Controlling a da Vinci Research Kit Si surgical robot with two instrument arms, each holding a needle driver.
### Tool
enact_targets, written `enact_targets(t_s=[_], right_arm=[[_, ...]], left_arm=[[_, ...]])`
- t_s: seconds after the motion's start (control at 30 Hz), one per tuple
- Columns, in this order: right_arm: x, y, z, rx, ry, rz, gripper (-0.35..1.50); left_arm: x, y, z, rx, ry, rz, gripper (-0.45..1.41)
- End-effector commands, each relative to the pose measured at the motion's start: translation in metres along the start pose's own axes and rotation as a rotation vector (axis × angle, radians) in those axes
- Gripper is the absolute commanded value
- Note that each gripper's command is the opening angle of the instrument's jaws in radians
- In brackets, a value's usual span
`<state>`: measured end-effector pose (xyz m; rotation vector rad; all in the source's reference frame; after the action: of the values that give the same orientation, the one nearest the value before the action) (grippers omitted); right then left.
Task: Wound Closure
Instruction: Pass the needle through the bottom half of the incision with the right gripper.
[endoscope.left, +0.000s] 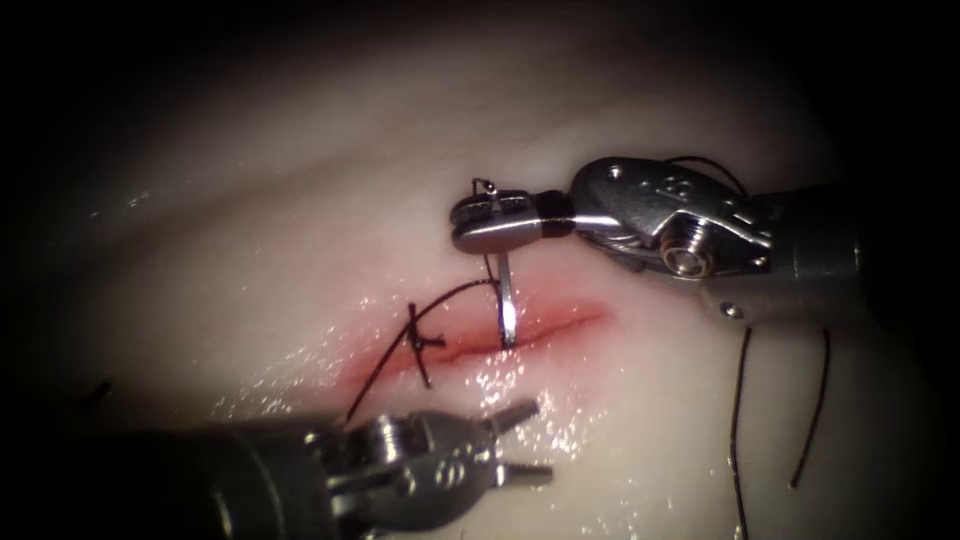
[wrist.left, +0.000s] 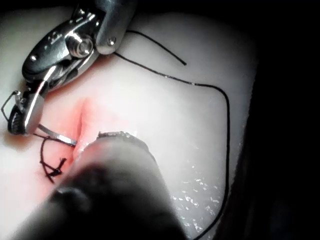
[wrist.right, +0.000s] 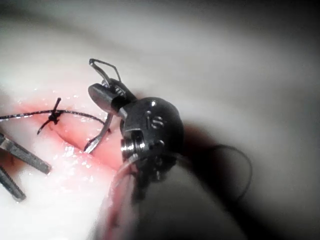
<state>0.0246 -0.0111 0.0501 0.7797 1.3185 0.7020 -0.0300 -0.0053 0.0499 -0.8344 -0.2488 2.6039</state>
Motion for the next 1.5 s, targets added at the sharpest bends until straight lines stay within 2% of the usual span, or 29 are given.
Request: enact_targets(t_s=[0.03,0.37,0.73,0.87,1.03,1.2,1.5], right_arm=[[-0.0005,0.0004,0.0010,0.006,-0.002,-0.002,-0.35],[0.0010,0.0019,0.0008,0.034,0.014,0.034,-0.35],[0.0010,0.0018,0.0013,0.124,0.010,0.104,-0.35],[0.0012,0.0019,0.0016,0.125,0.016,0.127,-0.35],[0.0012,0.0020,0.0016,0.120,0.015,0.181,-0.35],[0.0008,0.0020,0.0017,0.122,0.009,0.254,-0.35],[-0.0003,0.0017,0.0021,0.190,0.027,0.422,-0.35]], left_arm=[[0.0001,0.0004,0.0006,-0.002,0.000,-0.001,0.19],[0.0005,0.0025,-0.0001,-0.004,0.001,-0.001,0.15],[0.0000,0.0010,0.0012,0.000,0.004,0.005,0.14],[-0.0008,0.0003,0.0021,0.005,0.004,0.003,0.12],[-0.0022,0.0002,0.0034,-0.002,-0.013,-0.014,0.12],[-0.0029,0.0001,0.0034,-0.006,-0.011,-0.018,0.12],[-0.0037,-0.0003,0.0030,-0.016,-0.013,-0.019,0.12]])
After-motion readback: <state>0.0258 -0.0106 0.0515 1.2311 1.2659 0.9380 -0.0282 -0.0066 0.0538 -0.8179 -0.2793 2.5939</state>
